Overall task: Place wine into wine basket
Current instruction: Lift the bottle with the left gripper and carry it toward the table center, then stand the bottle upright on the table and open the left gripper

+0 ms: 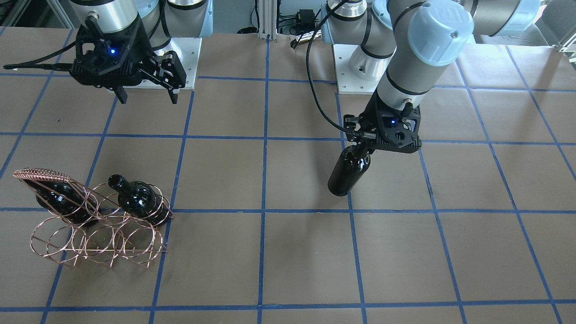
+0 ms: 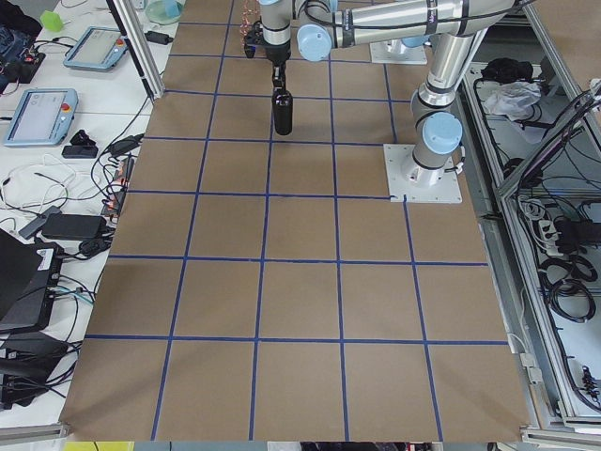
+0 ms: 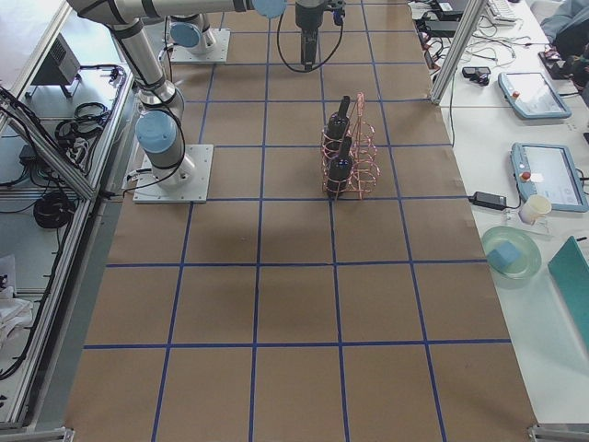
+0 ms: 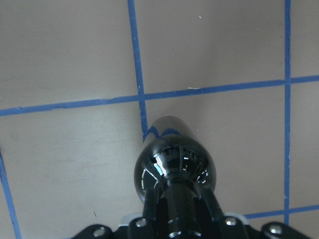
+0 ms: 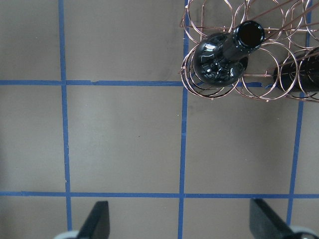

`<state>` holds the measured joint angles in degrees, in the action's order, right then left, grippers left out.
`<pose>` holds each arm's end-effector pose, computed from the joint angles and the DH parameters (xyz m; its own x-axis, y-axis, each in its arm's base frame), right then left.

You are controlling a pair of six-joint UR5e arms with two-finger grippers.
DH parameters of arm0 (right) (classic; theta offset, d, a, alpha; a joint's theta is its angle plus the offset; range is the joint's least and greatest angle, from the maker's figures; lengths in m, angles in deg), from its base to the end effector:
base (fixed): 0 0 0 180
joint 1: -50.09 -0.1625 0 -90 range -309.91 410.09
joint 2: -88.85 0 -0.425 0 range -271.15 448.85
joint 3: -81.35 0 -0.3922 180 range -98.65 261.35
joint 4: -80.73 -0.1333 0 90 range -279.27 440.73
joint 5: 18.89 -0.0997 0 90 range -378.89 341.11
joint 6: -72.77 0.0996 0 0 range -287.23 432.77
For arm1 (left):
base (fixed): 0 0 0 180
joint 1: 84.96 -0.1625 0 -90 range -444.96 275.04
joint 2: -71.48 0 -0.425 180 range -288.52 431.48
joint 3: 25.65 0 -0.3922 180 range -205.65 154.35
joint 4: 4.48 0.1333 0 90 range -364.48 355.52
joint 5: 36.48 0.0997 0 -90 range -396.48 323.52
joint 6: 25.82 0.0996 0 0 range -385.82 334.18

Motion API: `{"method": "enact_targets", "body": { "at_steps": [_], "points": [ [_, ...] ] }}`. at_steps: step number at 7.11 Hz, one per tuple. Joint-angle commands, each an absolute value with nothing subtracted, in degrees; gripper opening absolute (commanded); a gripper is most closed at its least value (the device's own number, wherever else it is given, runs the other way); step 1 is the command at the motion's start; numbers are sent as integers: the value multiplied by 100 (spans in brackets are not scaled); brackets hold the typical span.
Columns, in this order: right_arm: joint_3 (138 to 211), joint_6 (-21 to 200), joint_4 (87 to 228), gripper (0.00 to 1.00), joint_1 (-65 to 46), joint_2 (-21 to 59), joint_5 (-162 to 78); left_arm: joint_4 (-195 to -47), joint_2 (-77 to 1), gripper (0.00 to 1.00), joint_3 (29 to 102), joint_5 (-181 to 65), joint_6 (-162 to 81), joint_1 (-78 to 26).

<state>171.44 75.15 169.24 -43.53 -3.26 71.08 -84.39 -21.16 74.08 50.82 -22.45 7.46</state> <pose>0.1632 -0.4676 0.5024 -0.9998 -0.0216 -0.0009 -0.0216 0.9997 -0.0092 -0.1589 -0.4921 0.3997 -0.9939 0.0989 0.0493 0.1008 0.9942 0.0369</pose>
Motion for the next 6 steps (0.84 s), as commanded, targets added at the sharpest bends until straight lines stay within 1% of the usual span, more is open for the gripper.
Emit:
{"method": "enact_targets", "body": {
  "at_steps": [1, 3, 6],
  "points": [
    [17144, 7515, 16924, 100, -4360, -326, 7111, -8481, -1731, 0, 7865, 5097, -2265, 873],
    [17144, 7515, 16924, 100, -4352, -326, 7111, -8577, -1493, 0, 8235, 5097, -2274, 873],
    [17144, 7515, 16924, 100, -4352, -326, 7111, -8674, -1457, 0, 8298, 5106, -2248, 899]
  ]
}}
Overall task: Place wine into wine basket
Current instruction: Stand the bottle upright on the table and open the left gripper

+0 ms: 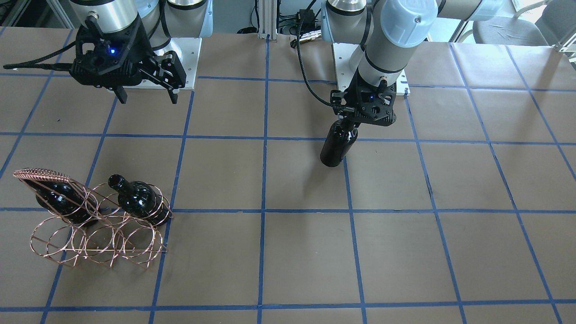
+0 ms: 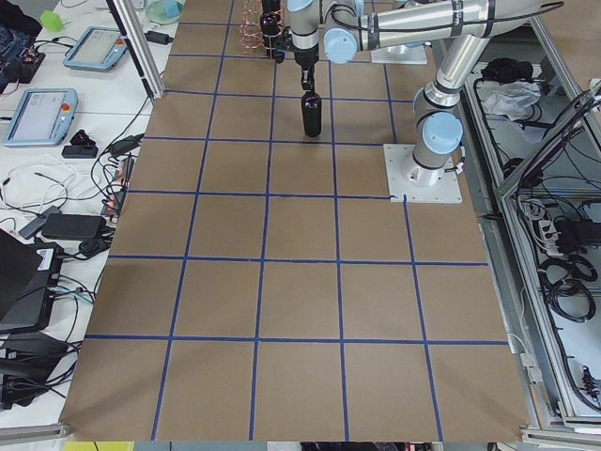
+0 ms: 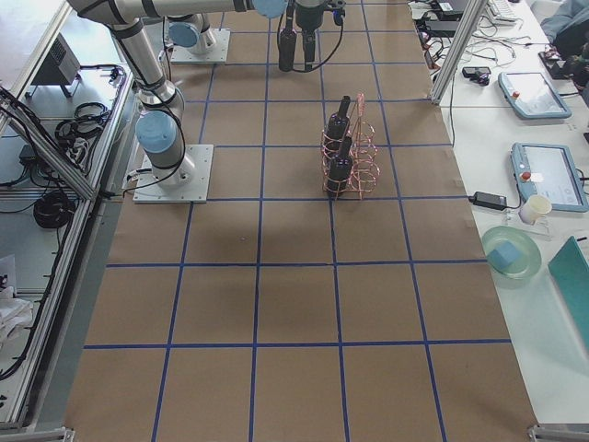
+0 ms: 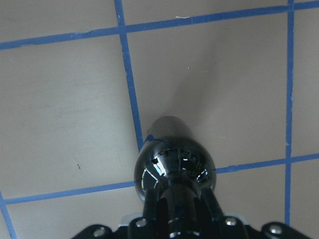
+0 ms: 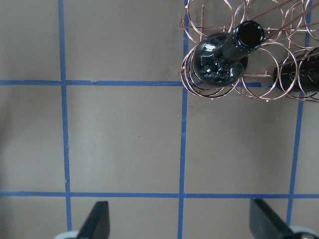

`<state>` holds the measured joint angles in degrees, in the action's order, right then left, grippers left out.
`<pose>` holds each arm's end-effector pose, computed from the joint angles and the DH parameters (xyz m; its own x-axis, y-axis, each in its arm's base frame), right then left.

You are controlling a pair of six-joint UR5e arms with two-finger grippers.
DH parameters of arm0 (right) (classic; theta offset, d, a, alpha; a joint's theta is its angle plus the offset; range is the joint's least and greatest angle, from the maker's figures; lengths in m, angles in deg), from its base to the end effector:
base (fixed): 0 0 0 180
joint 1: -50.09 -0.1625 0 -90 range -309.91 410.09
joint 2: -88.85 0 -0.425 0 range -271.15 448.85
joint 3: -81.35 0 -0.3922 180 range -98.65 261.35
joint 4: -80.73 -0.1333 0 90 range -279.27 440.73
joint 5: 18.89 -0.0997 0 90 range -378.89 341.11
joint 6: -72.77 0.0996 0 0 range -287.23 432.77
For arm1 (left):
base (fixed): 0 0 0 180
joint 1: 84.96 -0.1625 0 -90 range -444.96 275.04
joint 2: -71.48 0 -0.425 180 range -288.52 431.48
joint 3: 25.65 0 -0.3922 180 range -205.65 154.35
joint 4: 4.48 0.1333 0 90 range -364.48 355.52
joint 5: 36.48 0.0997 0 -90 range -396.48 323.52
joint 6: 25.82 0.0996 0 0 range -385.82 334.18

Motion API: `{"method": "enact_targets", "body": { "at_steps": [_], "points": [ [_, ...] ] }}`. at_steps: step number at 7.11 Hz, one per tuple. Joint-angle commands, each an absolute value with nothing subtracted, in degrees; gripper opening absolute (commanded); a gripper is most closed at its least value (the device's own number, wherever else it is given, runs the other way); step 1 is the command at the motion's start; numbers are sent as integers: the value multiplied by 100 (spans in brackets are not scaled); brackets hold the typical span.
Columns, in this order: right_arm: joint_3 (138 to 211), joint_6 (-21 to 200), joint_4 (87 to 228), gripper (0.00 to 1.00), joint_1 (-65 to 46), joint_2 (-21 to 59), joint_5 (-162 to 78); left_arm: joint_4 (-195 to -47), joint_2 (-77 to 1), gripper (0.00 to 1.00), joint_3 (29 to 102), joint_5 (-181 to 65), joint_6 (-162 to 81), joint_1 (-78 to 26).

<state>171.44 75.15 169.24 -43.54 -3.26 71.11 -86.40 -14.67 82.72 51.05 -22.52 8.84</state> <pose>0.1632 -0.4675 0.5024 -0.9998 -0.0218 -0.0004 -0.0218 0.9997 -0.0092 -0.1664 -0.4290 0.3781 -0.9918 0.1184 0.0492 0.1231 0.9863 0.1095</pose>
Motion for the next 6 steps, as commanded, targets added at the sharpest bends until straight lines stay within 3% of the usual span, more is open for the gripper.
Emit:
{"method": "enact_targets", "body": {
  "at_steps": [1, 3, 4, 5, 6],
  "points": [
    [17144, 7515, 16924, 100, -4352, -326, 7102, -8726, -1491, 0, 8298, 5114, -2256, 899],
    [17144, 7506, 16924, 100, -4360, -326, 7111, -8727, -1562, 0, 8280, 5106, -2265, 899],
    [17144, 7506, 16924, 100, -4360, -326, 7111, -8727, -1605, 16, 8280, 5123, -2274, 890],
    [17144, 7506, 16924, 100, -4352, -326, 7111, -8727, -1606, 78, 8263, 5123, -2326, 890],
    [17144, 7506, 16924, 100, -4360, -326, 7111, -8744, -1571, 100, 8167, 5132, -2414, 890]
  ]
}}
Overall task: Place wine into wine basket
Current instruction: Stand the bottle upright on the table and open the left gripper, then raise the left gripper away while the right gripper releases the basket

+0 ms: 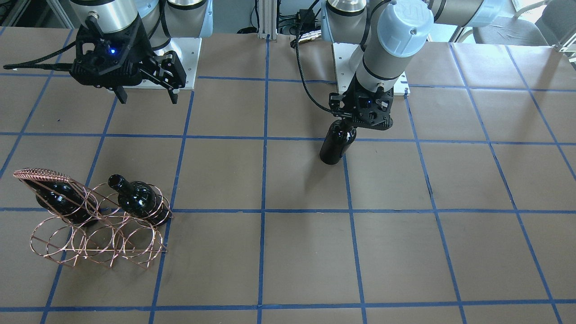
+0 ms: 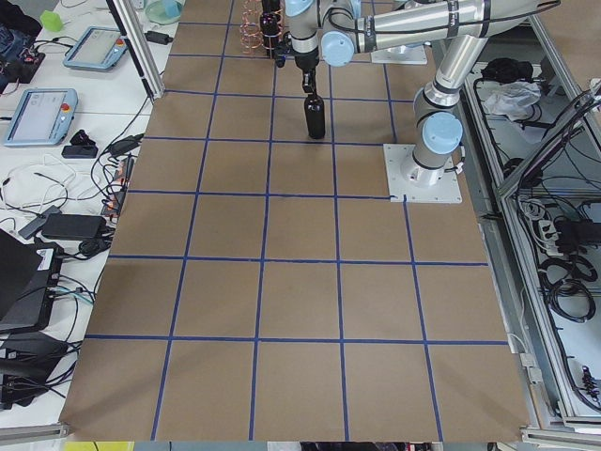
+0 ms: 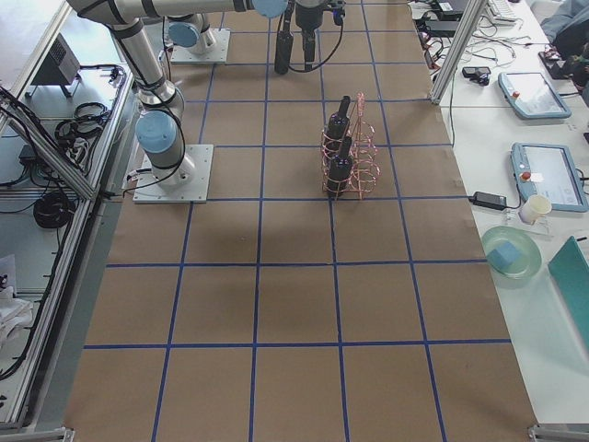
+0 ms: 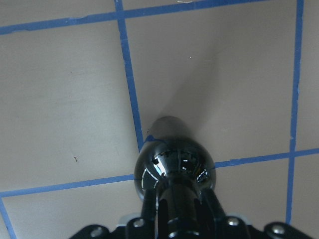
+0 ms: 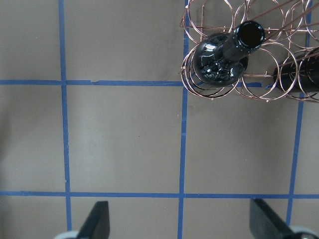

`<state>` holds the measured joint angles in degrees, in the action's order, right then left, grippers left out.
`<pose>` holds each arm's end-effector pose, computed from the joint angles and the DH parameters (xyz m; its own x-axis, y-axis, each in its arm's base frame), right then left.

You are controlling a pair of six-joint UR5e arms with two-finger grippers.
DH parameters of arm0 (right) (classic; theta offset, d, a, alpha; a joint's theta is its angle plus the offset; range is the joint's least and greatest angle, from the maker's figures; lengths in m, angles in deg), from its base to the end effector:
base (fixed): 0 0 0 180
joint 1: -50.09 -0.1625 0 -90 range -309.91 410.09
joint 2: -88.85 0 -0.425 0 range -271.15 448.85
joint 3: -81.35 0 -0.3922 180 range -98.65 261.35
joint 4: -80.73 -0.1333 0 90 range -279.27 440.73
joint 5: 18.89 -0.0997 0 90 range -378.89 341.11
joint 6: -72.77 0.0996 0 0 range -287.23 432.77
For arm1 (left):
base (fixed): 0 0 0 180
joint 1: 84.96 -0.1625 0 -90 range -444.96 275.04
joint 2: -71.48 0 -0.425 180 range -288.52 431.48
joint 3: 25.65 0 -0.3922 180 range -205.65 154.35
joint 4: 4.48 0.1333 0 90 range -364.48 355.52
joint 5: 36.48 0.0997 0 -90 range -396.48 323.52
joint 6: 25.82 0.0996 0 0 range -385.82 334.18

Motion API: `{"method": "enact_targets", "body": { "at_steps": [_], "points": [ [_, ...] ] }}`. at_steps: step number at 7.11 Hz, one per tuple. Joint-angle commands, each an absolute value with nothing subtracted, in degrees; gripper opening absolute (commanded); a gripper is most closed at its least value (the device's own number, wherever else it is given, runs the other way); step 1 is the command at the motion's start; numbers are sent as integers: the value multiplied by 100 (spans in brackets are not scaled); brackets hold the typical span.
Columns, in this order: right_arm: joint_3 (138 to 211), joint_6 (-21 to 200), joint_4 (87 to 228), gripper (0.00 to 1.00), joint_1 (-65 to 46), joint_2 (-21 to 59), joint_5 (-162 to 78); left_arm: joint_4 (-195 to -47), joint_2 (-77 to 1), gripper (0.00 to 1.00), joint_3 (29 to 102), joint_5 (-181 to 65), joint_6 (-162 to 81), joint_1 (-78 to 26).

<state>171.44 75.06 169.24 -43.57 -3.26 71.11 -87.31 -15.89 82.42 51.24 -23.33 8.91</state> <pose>0.1635 -0.4674 0.5024 -0.9997 -0.0239 -0.0004 -0.0239 0.9997 -0.0092 -0.1668 -0.4326 0.3698 -0.9935 0.1046 0.0456 0.1101 0.9837 0.1420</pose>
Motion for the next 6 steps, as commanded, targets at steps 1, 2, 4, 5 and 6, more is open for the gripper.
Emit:
{"method": "enact_targets", "body": {
  "at_steps": [1, 2, 4, 5, 6],
  "points": [
    [17144, 7506, 16924, 100, -4352, -326, 7111, -9153, -1536, 100, 7922, 5123, -2563, 890],
    [17144, 7506, 16924, 100, -4352, -326, 7111, -9662, -1536, 100, 7415, 5123, -2869, 890],
    [17153, 7497, 16924, 100, -4378, -334, 7102, -10238, -1640, 100, 6622, 5271, -2880, 576],
    [17179, 7488, 16933, 100, -4378, -335, 7085, -10204, -1685, 100, 6489, 5264, -2846, 69],
    [17179, 7436, 16941, 100, -4378, -326, 7102, -9829, -1685, 100, 6479, 5264, -2793, -580]
  ]
}}
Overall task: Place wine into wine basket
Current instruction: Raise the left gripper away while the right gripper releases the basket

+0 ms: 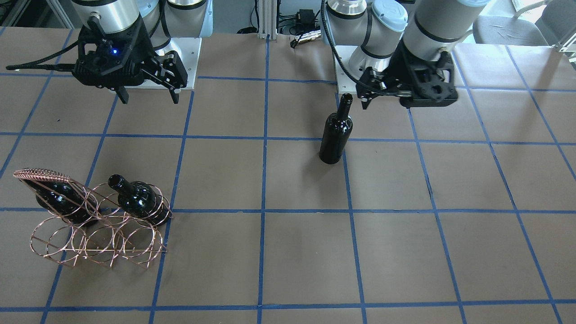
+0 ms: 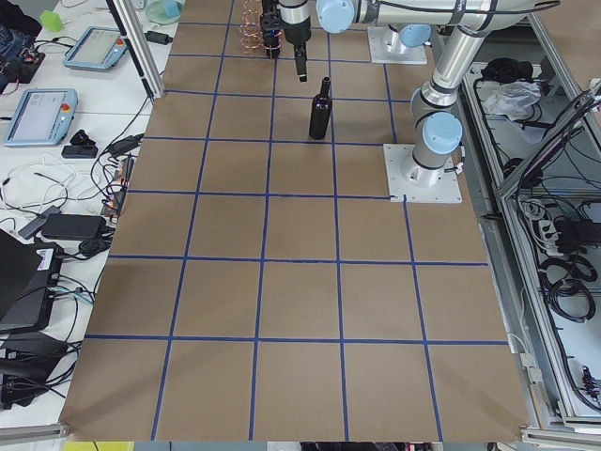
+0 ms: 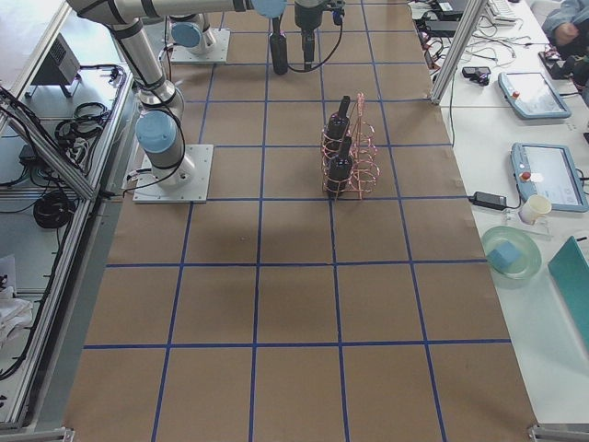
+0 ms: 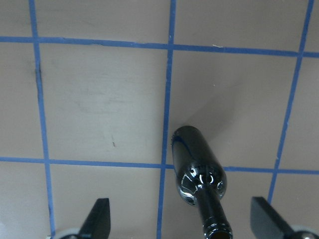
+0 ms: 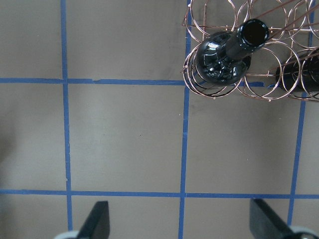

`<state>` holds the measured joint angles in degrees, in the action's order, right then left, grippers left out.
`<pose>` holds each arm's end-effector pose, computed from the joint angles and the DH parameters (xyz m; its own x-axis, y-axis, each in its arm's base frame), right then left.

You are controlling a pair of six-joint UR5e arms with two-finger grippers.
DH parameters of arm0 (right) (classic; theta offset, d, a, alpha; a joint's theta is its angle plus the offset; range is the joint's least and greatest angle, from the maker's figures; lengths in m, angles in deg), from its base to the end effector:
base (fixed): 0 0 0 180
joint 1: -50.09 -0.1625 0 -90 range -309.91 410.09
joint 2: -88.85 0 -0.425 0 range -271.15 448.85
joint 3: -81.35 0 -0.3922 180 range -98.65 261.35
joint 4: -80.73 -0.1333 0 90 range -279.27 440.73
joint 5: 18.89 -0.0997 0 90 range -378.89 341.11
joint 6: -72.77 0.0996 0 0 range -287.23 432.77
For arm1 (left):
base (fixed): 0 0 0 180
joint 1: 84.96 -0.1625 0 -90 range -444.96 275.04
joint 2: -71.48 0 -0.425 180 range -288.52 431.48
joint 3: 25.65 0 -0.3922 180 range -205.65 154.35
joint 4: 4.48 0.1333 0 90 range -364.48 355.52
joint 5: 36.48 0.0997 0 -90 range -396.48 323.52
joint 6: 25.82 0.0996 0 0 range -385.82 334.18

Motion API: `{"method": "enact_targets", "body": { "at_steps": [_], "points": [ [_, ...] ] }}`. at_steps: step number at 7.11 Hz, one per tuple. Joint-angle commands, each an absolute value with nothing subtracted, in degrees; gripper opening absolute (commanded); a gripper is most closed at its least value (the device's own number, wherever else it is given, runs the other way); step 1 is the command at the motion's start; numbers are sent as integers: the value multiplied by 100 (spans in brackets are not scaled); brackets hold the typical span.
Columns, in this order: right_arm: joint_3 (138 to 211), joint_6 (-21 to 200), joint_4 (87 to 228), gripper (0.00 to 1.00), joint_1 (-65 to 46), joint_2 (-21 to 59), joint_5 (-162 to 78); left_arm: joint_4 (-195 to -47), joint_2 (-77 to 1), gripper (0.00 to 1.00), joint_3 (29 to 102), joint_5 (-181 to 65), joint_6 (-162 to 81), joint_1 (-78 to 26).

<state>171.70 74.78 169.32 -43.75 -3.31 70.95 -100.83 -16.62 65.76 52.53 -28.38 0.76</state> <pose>0.1652 -0.4664 0.5007 -0.9995 -0.0320 -0.0030 -0.0319 0.9995 -0.0069 -0.0998 -0.4759 0.4814 -0.9926 -0.1206 0.0126 -0.1187 0.9876 0.1028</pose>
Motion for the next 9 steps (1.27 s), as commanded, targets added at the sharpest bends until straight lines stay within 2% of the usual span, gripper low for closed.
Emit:
{"method": "enact_targets", "body": {
  "at_steps": [1, 2, 6, 7, 9],
  "points": [
    [17179, 7192, 17037, 100, -4369, -265, 7119, -9634, -1702, 100, 6479, 5264, -2497, -1004],
    [17101, 7015, 17108, 100, -4334, -47, 7259, -9423, -1737, 100, 6487, 5386, -2181, -1199],
    [17109, 7523, 17021, 100, -4483, -124, 7147, -9404, -1755, 100, 6558, 5958, -2151, -1307],
    [17117, 8002, 17073, 100, -4805, -45, 6833, -9412, -1729, 100, 6566, 5967, -2142, -1290],
    [17161, 9381, 18158, 100, -5561, 95, 6803, -9412, -1685, 100, 6566, 5967, -2142, -1237]
  ]
}}
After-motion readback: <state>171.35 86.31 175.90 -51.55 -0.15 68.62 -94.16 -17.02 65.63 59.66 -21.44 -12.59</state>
